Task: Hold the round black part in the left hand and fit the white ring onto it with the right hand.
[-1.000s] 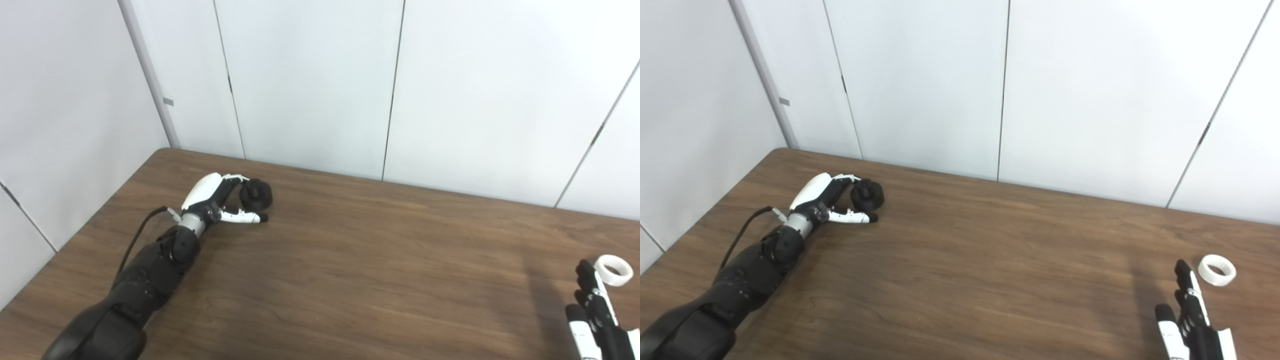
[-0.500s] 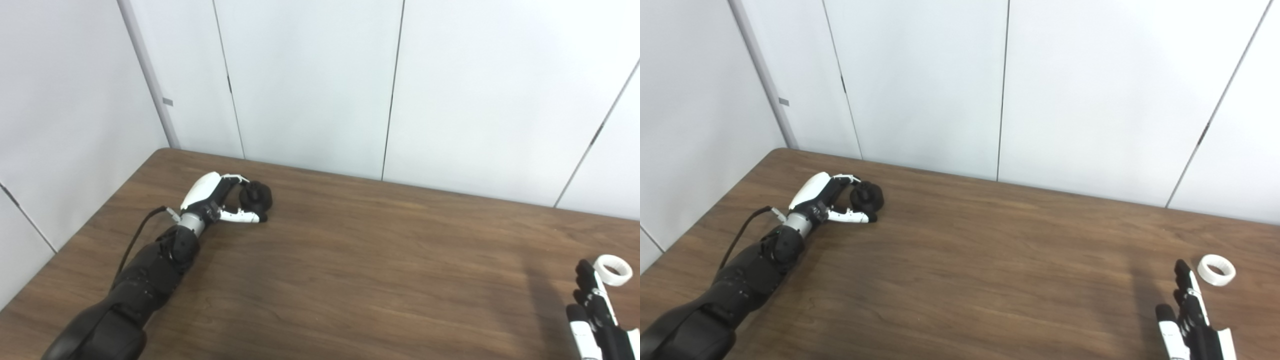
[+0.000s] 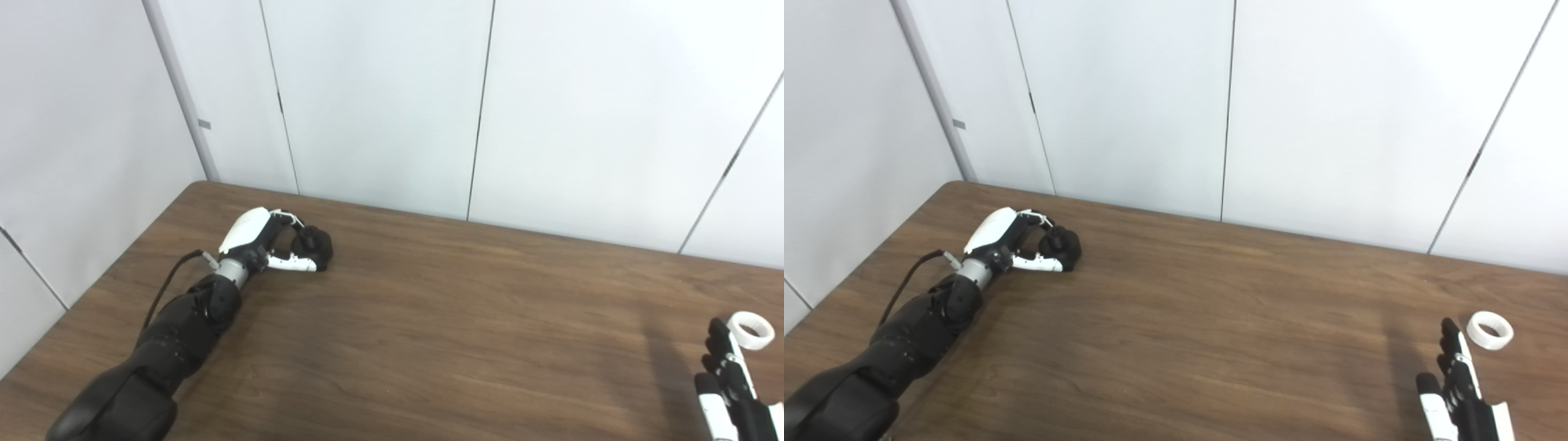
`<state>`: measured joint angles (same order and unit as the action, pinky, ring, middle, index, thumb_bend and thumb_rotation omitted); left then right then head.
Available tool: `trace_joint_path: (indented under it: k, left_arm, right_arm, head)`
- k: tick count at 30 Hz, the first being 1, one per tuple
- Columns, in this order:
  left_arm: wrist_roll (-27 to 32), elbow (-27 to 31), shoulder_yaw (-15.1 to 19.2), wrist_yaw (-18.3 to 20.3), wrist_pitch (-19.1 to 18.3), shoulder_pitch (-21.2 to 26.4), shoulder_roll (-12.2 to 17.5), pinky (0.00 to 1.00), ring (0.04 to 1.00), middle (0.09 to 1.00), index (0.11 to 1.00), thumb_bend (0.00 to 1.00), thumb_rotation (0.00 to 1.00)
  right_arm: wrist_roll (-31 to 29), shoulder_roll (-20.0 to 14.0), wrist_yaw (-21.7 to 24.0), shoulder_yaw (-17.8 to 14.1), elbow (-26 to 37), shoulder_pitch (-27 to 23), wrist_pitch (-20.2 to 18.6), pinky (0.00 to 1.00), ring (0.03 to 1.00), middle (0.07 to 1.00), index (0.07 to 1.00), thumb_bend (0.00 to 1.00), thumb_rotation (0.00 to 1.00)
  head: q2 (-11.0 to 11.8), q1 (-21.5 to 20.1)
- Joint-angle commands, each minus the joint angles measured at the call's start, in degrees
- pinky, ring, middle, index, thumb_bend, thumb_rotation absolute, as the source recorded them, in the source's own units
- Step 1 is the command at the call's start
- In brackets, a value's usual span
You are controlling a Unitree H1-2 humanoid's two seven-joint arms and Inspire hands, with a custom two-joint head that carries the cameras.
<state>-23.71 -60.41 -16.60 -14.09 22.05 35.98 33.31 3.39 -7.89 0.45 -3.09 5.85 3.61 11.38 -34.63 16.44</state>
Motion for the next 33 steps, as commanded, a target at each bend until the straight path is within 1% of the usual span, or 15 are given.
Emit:
trace_joint_path:
  k: [1,3,7,11,14,16,18,22,27,31,33]
  left_arm:
    - [-1.1,-1.8,-0.8,2.0,0.2,-0.9,0.4,0.97,0.912,0.744,0.483,0.52,0.05]
    - [-0.8,-1.6,-0.6,2.3,0.1,-1.0,0.4,0.97,0.914,0.745,0.483,0.52,0.05]
    - [-1.6,-0.2,-1.2,1.5,1.9,-1.5,0.6,0.97,0.91,0.741,0.482,0.52,0.05]
    - [-2.5,4.2,-1.8,1.3,3.2,-3.1,0.9,0.98,0.919,0.748,0.482,0.52,0.05]
    - [-3.6,8.5,-2.3,1.4,3.2,-4.8,0.9,0.97,0.927,0.759,0.481,0.52,0.05]
    - [-3.9,11.5,-2.6,2.2,3.2,-6.1,0.9,0.99,0.933,0.767,0.481,0.52,0.05]
    - [-4.6,14.9,-3.3,3.3,2.5,-7.5,0.9,1.0,0.947,0.78,0.481,0.52,0.05]
    - [-6.2,20.7,-4.6,4.9,1.5,-10.1,0.6,1.0,0.994,0.842,0.479,0.52,0.05]
    - [-7.7,23.8,-5.8,5.7,2.0,-11.9,0.1,1.0,1.0,0.877,0.478,0.53,0.06]
    - [-8.7,29.6,-6.8,8.0,0.9,-14.2,0.2,1.0,1.0,0.894,0.479,0.53,0.06]
    - [-9.4,32.8,-7.3,9.0,0.7,-15.3,0.4,1.0,1.0,0.897,0.479,0.53,0.06]
  right_arm:
    - [0.1,0.8,-0.3,0.3,0.2,0.7,1.0,1.0,1.0,0.997,0.983,0.44,0.86]
    - [0.1,0.9,-0.4,0.3,0.4,0.7,0.6,1.0,1.0,0.997,0.981,0.44,0.86]
    - [0.4,0.8,-0.2,0.4,0.7,0.6,0.5,1.0,1.0,1.0,0.984,0.43,0.86]
    - [1.3,0.9,-0.5,0.4,1.0,0.5,0.0,1.0,1.0,0.998,0.98,0.43,0.87]
    - [2.1,1.0,-0.7,0.3,1.5,0.5,-0.5,1.0,1.0,0.996,0.977,0.46,0.87]
    - [2.6,1.0,-0.8,0.3,1.7,0.4,-0.3,1.0,1.0,0.995,0.977,0.45,0.89]
    - [2.3,1.1,-0.7,0.3,1.8,0.3,-0.2,1.0,1.0,0.998,0.98,0.44,0.89]
    - [2.0,1.2,-0.7,0.1,2.1,-0.1,0.1,1.0,1.0,0.995,0.977,0.48,0.87]
    - [2.2,1.3,-0.7,0.2,2.8,-0.5,-0.5,1.0,1.0,0.997,0.98,0.48,0.88]
    - [2.8,1.8,-0.9,0.5,3.9,-0.6,-0.8,1.0,1.0,0.996,0.974,0.52,0.89]
    - [2.7,2.3,-0.9,0.6,4.5,-0.5,-1.1,1.0,1.0,0.993,0.968,0.51,0.88]
  head:
    - [0.0,0.0]
    - [-0.1,-0.2]
    - [-0.3,-0.7]
    - [-0.3,-0.8]
    - [-0.2,-1.0]
    - [-0.2,-1.4]
    - [-0.2,-1.5]
    - [-0.3,-1.8]
    - [-0.4,-2.3]
    - [-0.4,-3.2]
    - [-0.5,-3.8]
